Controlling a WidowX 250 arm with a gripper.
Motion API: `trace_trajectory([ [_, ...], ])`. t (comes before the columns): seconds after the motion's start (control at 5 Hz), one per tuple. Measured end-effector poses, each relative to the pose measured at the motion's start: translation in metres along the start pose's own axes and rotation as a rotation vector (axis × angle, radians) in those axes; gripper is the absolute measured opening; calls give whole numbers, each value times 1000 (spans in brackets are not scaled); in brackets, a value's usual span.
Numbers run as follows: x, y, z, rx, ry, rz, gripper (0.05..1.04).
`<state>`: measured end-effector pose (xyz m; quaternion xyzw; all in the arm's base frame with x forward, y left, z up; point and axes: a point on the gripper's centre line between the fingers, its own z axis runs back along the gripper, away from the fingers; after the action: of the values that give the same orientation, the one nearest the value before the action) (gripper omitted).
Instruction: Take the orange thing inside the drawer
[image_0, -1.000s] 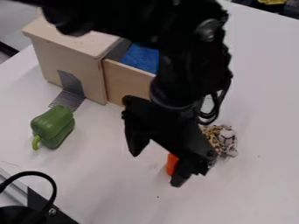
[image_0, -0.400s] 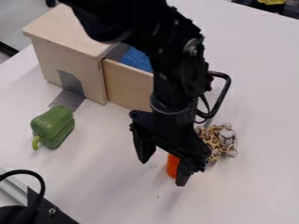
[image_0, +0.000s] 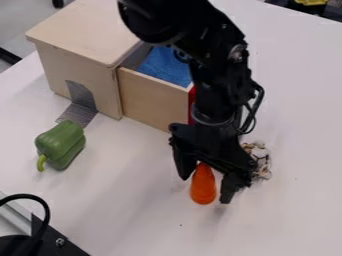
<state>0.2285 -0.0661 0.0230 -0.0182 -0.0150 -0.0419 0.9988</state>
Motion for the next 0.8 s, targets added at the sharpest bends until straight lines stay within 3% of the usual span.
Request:
trace_trajectory([
  [0.2,7,-1,-5,-1,3,-8,962],
  [0.4,7,0,-5,-1,5,-5,680],
  [0.6,5,2,-1,15,13,2,460],
  [0.8,0,3,2,11,11,11,446],
])
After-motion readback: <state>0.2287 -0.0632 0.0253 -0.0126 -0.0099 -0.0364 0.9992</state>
